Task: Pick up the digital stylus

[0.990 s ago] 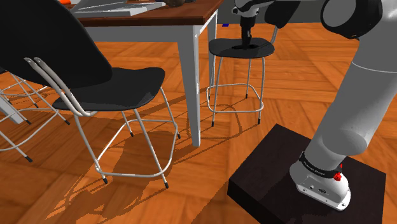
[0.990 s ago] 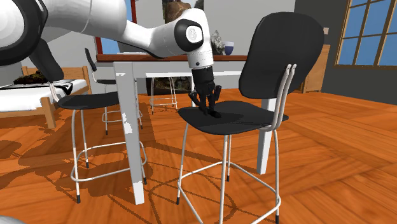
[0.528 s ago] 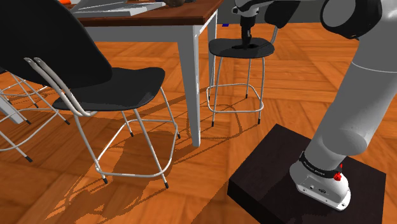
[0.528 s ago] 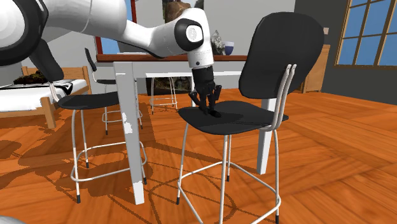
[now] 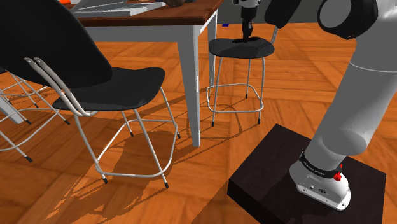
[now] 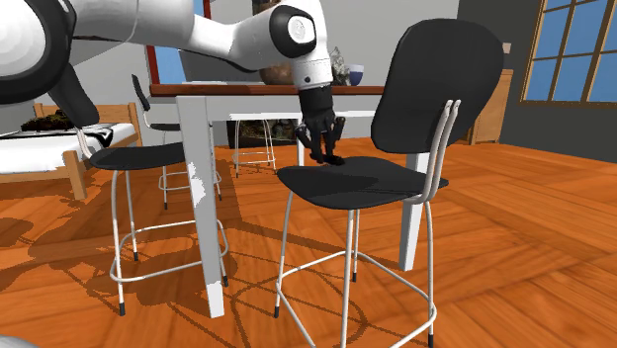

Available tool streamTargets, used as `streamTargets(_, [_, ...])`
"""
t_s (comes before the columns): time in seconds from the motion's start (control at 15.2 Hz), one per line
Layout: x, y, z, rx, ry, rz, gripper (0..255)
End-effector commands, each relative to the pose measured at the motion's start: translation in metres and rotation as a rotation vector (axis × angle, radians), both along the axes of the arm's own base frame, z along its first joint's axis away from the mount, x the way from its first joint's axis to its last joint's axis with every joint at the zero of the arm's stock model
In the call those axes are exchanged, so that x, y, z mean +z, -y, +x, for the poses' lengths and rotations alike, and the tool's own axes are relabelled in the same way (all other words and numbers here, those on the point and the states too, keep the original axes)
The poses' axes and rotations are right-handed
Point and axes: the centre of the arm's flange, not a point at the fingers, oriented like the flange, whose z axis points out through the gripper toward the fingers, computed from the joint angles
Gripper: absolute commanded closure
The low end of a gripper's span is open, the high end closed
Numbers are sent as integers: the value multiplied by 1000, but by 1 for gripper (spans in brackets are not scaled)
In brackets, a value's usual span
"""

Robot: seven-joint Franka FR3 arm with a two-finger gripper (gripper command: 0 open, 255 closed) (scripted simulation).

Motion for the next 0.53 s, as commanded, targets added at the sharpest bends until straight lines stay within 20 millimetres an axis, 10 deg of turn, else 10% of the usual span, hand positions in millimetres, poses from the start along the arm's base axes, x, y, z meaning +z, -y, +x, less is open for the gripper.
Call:
streamTargets(0.0, [12,0,0,0,-1,0,255])
streamTargets(0.46, [39,0,0,0,-1,0,255])
